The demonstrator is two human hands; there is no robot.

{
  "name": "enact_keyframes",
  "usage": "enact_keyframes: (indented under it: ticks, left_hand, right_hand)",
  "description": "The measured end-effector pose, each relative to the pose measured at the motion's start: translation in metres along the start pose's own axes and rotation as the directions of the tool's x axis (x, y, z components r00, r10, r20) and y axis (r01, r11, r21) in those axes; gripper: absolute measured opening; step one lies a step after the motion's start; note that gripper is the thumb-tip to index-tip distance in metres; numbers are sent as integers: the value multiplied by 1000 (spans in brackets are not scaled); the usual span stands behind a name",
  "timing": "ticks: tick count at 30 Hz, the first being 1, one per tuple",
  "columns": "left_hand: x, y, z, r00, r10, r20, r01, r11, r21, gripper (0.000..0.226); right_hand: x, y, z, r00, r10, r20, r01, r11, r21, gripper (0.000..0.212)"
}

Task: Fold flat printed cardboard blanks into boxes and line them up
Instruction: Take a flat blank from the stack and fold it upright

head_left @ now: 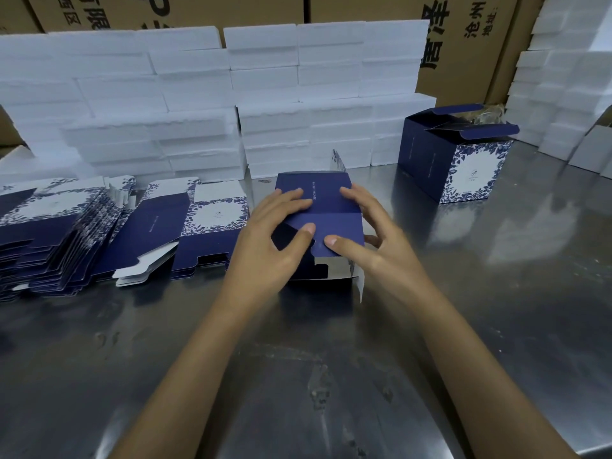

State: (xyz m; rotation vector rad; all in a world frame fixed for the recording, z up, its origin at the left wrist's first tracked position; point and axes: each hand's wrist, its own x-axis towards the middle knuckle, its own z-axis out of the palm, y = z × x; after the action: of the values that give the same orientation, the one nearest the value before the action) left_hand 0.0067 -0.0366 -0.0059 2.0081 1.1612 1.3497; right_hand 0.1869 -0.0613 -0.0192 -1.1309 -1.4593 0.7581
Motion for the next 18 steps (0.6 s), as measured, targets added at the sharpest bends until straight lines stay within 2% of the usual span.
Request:
enact_keyframes:
  ticks: [3, 6, 9, 13, 16, 18]
  left_hand:
    - [1, -1, 0, 1000, -6, 2, 6, 1000, 4, 30]
    - [2, -4, -2, 1000, -7, -5, 7, 1000, -1, 29]
    - [4, -6, -4, 1000, 19, -13, -19, 1000, 25, 27]
    - [2, -5, 2, 995, 86, -55, -82, 994, 77, 25]
    - [-1, -2, 9, 988, 139, -70, -133, 987, 89, 21]
    - [-3, 1, 12, 987, 145, -68, -140, 987, 82, 20]
  right_hand:
    - [0, 5, -7, 991, 47, 129, -57, 995, 76, 93]
    - [-1, 5, -13, 968, 78, 239, -97, 993, 68, 98]
    - [1, 1, -15, 981, 46, 189, -54, 998, 40, 83]
    - [2, -4, -16, 994, 43, 105, -55, 992, 116, 60]
    - [0, -4, -11, 998, -11, 59, 8, 999, 50, 36]
    - [0, -5, -6, 998, -59, -28, 60, 998, 28, 26]
